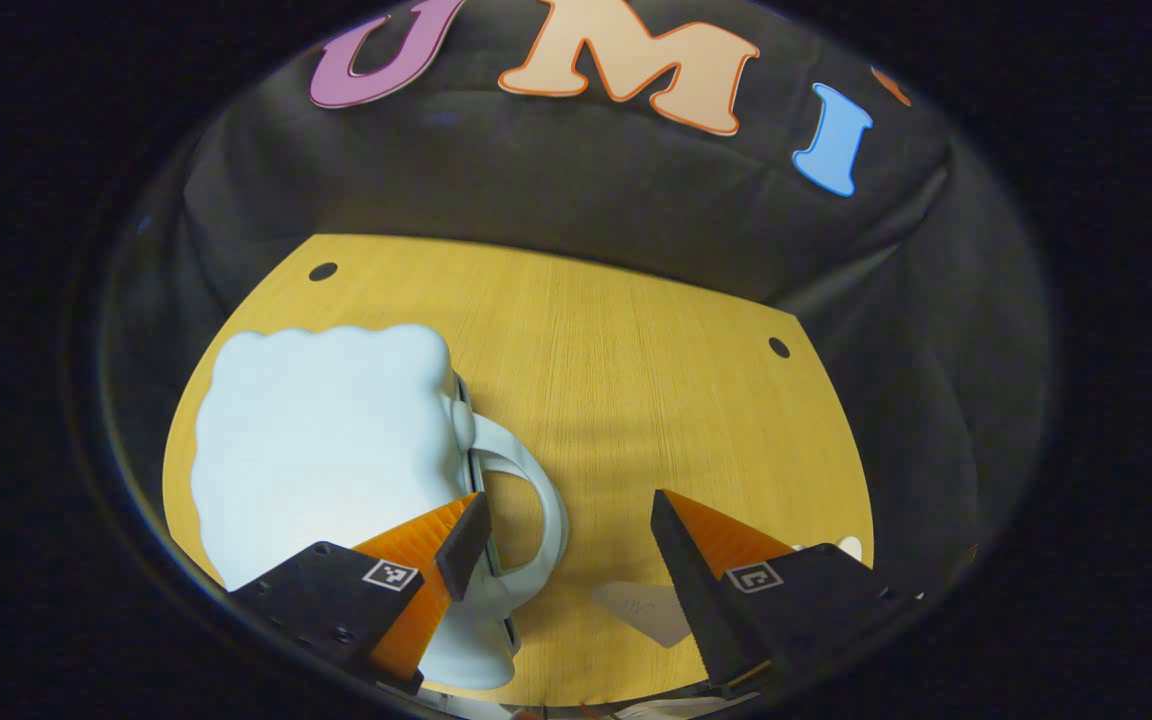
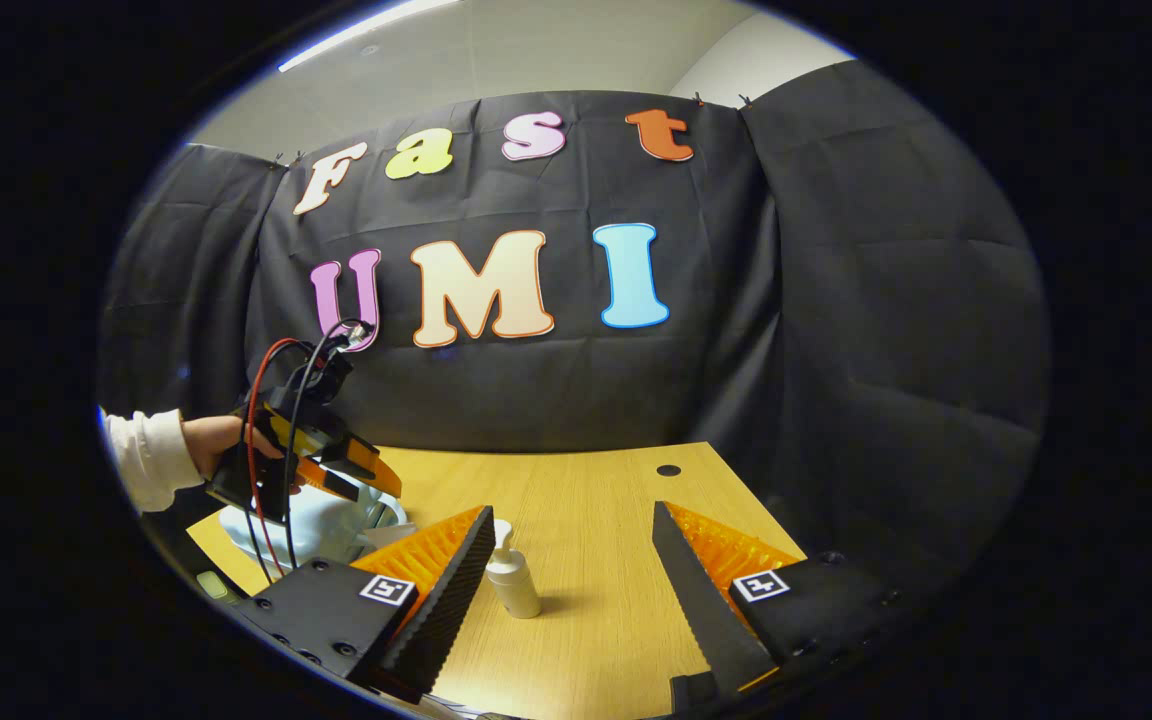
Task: First open the suitcase, pack the skin care products into it, and then close the suitcase.
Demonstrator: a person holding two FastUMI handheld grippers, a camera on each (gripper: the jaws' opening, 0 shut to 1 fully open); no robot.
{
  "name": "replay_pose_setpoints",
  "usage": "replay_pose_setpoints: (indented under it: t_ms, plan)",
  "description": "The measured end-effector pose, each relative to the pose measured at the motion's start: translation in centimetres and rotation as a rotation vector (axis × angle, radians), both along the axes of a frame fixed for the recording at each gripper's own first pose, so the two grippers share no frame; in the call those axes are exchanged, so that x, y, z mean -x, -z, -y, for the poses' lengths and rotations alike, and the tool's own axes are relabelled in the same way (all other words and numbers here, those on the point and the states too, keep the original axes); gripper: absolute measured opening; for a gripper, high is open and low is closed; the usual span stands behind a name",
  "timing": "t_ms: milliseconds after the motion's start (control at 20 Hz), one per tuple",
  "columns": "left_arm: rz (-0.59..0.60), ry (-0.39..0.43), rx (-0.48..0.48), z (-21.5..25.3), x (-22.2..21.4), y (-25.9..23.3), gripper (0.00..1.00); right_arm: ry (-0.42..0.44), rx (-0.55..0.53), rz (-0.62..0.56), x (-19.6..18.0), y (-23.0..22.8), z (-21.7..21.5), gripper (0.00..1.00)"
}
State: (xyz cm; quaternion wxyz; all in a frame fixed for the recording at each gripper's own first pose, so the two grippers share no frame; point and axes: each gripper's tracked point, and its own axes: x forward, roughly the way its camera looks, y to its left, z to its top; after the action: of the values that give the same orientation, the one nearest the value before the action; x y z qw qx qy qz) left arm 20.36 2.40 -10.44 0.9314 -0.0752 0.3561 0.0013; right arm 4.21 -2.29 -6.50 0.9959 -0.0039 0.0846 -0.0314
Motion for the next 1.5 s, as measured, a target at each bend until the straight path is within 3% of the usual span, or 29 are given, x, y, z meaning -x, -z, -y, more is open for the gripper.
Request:
replay_pose_setpoints:
  t_ms: [150, 300, 800, 950, 1050, 1300, 1500]
  plan:
    - [-0.089, -0.022, 0.031, -0.6, -1.2, 1.8, 0.95, 0.008, -0.004, -0.007, 0.1, 0.5, 0.3, 0.99]
    - [-0.169, -0.032, 0.077, 0.0, -2.1, 3.5, 0.86, 0.022, -0.001, -0.016, 0.1, 0.8, 0.9, 0.99]
    - [-0.346, -0.089, -0.031, -1.0, -3.6, 7.4, 0.65, 0.048, 0.004, -0.019, 0.2, 0.8, 1.2, 0.99]
    - [-0.369, -0.117, -0.009, -1.7, -3.5, 8.2, 0.36, 0.055, 0.003, -0.024, 0.2, 1.0, 1.4, 0.99]
    - [-0.386, -0.128, -0.001, -2.0, -3.5, 8.8, 0.26, 0.057, 0.000, -0.028, 0.4, 1.1, 1.4, 0.99]
    - [-0.404, -0.134, 0.084, -1.5, -3.5, 9.7, 0.14, 0.057, 0.003, -0.039, 0.4, 1.3, 1.5, 0.99]
    - [-0.398, -0.110, 0.076, -1.3, -3.5, 9.2, 0.05, 0.053, 0.013, -0.041, 0.4, 1.0, 1.5, 0.99]
